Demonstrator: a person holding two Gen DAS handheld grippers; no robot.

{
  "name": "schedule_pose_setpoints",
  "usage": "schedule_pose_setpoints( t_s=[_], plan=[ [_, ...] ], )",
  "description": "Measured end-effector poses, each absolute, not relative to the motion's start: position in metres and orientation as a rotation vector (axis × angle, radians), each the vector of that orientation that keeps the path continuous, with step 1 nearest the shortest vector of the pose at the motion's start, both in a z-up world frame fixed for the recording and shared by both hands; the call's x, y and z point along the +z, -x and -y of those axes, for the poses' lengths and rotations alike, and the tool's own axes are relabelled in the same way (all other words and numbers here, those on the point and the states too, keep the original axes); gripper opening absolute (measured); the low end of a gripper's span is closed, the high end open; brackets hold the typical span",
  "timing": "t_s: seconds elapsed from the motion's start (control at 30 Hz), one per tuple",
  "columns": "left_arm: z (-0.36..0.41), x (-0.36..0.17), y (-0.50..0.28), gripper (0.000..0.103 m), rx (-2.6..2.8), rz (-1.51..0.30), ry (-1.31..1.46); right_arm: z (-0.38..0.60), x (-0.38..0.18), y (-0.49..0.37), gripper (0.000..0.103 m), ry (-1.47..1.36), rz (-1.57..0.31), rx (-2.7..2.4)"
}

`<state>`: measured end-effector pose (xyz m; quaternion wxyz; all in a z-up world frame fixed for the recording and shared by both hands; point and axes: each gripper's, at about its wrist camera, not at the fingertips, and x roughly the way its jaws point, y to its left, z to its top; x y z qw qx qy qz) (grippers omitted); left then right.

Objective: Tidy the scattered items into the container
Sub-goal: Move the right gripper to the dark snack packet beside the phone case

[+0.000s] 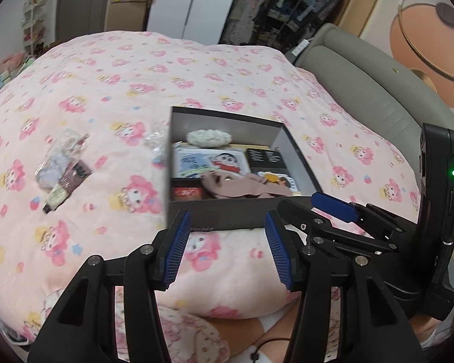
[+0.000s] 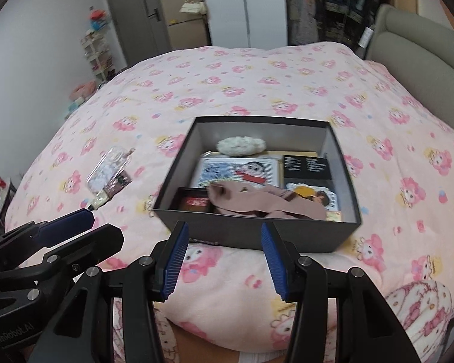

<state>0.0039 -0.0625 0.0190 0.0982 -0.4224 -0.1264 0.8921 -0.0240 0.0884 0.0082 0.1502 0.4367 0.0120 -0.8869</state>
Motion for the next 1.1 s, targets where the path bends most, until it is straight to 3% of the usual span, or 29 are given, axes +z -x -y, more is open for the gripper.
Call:
schedule_pose_setpoints(
  t_s=[0.47, 0.93, 1.1],
  plan=[
    [0.169, -0.018, -0.007, 0.052, 2.764, 0.592, 1.323, 0.022, -0.024, 0.049, 0.045, -1.306, -0.131, -2.345],
    [0.291, -0.101, 0.040, 0.060, 2.814, 1.029, 1.421, 0.140, -0.099, 0.135, 0.046, -1.439, -0.149, -2.133],
    [0.335, -0.147, 0.051, 0.060, 2.751, 1.294, 1.564, 0.171, -0.125, 0.175, 0.046, -1.466, -0.182, -2.121]
  ],
)
